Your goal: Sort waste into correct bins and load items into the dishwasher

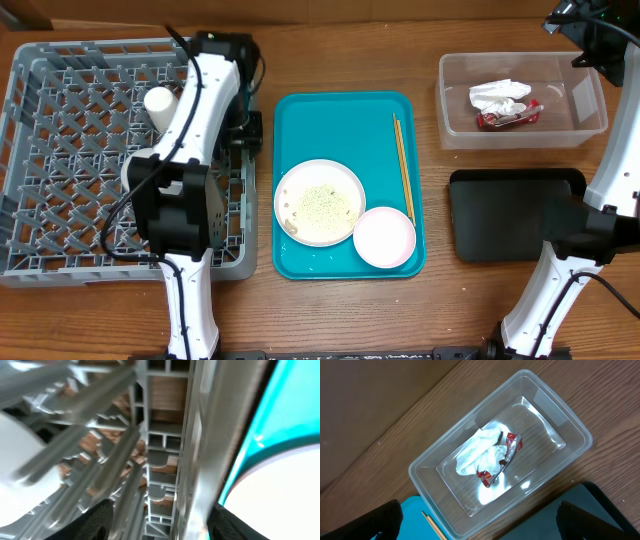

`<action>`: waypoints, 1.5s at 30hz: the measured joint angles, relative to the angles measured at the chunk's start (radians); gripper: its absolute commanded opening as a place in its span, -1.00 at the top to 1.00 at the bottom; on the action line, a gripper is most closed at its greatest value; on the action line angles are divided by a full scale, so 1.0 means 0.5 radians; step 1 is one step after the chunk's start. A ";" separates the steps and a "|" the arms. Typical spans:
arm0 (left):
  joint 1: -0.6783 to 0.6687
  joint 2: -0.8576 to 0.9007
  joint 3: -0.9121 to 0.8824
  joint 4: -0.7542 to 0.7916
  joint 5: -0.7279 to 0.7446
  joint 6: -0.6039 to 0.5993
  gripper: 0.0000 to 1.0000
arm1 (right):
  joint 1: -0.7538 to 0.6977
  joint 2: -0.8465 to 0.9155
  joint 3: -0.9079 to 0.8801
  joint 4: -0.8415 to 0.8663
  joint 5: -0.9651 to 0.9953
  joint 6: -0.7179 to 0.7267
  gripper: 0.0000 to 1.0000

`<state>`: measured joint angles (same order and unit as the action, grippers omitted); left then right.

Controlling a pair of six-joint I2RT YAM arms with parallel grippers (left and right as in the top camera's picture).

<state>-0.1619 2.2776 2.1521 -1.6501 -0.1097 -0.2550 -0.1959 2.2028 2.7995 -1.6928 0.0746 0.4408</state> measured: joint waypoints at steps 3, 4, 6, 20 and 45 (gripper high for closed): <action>0.000 0.001 0.237 -0.078 0.040 -0.001 -0.11 | 0.000 0.000 0.000 0.000 0.000 -0.001 -1.00; -0.001 0.001 0.294 -0.071 0.082 0.001 -0.09 | 0.001 -0.001 0.000 0.000 0.000 0.000 -1.00; -0.005 0.000 0.388 -0.073 0.205 0.014 -0.10 | 0.000 0.000 0.000 0.001 0.000 0.001 -1.00; -0.646 -0.142 0.462 -0.073 0.737 0.209 -0.27 | 0.000 0.000 0.000 0.001 0.000 -0.001 -1.00; -1.707 -0.155 -0.426 0.476 0.443 0.192 -0.37 | 0.001 -0.001 0.000 0.000 0.000 0.000 -1.00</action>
<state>-1.0153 2.2002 1.9392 -1.4120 0.1116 -0.1593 -0.1955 2.2024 2.7995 -1.6928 0.0746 0.4408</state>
